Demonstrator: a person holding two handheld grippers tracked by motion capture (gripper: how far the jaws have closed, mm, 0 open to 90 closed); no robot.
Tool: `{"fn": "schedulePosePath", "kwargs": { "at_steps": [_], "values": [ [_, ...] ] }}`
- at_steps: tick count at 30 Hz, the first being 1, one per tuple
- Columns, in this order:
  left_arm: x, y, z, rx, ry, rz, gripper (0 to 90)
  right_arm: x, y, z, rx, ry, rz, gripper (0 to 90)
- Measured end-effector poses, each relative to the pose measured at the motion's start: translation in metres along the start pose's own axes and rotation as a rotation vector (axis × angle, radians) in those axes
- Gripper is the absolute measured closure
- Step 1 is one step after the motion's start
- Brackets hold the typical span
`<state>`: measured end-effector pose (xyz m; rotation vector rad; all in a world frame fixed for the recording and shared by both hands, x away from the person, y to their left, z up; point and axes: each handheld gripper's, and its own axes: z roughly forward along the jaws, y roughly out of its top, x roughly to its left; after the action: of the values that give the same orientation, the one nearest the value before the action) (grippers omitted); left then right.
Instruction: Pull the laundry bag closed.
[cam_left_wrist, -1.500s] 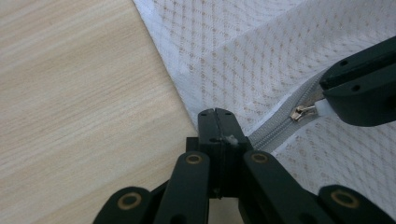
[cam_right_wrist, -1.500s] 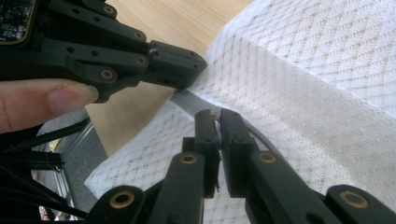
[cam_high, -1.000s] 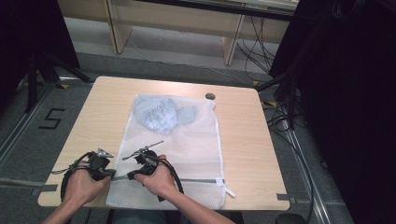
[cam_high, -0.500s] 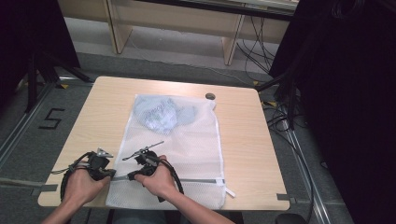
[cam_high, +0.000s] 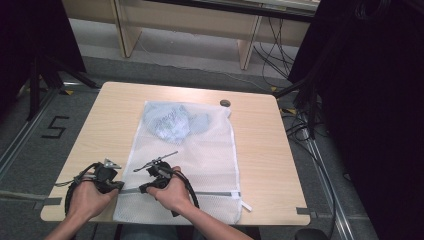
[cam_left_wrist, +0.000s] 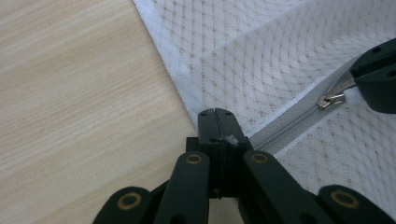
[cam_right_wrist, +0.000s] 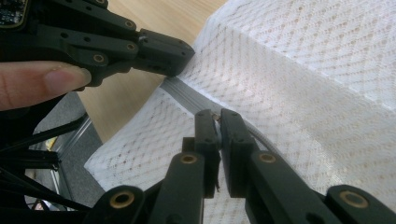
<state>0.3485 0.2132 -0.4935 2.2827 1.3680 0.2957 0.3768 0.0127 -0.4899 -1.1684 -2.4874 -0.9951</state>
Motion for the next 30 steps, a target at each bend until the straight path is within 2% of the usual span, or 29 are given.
{"fn": "schedulePosePath", "kwargs": {
  "at_steps": [1, 3, 8, 11, 13, 14, 15, 16, 17, 19, 20, 22, 23, 30],
  "values": [
    [-0.0001, 0.0, 0.0001, -0.001, 0.0, -0.001, 90.0, 0.001, -0.0003, -0.0008, 0.006, -0.006, 0.021, 87.0],
    [-0.0002, -0.0001, 0.0003, -0.001, -0.001, -0.002, 90.0, 0.0019, -0.0003, -0.001, 0.003, -0.001, 0.005, 87.0],
    [-0.0002, -0.0002, 0.0001, -0.004, 0.003, -0.002, 90.0, 0.0026, -0.0007, -0.0015, 0.009, -0.002, 0.005, 87.0],
    [0.0001, -0.0001, 0.0001, -0.003, 0.001, 0.001, 90.0, 0.0007, -0.0008, -0.0016, 0.001, -0.009, -0.013, 87.0],
    [-0.0001, -0.0001, 0.0001, -0.002, 0.001, 0.001, 90.0, 0.0017, -0.0011, -0.0034, 0.006, -0.015, 0.011, 87.0],
    [-0.0003, -0.0001, 0.0002, -0.002, 0.0, -0.001, 90.0, 0.0012, -0.0011, -0.0039, 0.001, -0.008, 0.006, 87.0],
    [-0.0002, 0.0, 0.0002, -0.001, 0.0, -0.001, 90.0, -0.0009, -0.0009, -0.0038, -0.006, -0.014, -0.023, 87.0],
    [-0.0003, 0.0, 0.0002, -0.002, 0.0, -0.002, 90.0, 0.0007, -0.0012, -0.005, 0.002, -0.017, 0.004, 87.0],
    [-0.0002, -0.0001, 0.0001, -0.001, 0.0, 0.0, 90.0, 0.0006, -0.0018, -0.0062, 0.006, -0.013, 0.011, 87.0],
    [0.0, -0.0001, 0.0001, -0.002, 0.001, 0.0, 90.0, 0.0006, -0.0019, -0.0067, 0.005, -0.016, 0.013, 87.0],
    [-0.0003, -0.0001, 0.0, -0.002, 0.004, -0.002, 90.0, -0.0009, -0.0018, -0.0065, -0.001, -0.011, -0.01, 87.0],
    [-0.0002, -0.0001, 0.0001, -0.003, 0.003, -0.001, 90.0, -0.0003, -0.0021, -0.0075, 0.005, -0.029, 0.01, 87.0],
    [0.0, -0.0001, 0.0002, -0.003, 0.0, 0.0, 90.0, 0.0001, -0.0019, -0.0084, 0.009, -0.012, 0.019, 87.0],
    [-0.0001, -0.0001, 0.0002, -0.001, -0.002, -0.001, 90.0, 0.001, -0.0017, -0.01, 0.007, -0.014, 0.02, 87.0]
  ]
}}
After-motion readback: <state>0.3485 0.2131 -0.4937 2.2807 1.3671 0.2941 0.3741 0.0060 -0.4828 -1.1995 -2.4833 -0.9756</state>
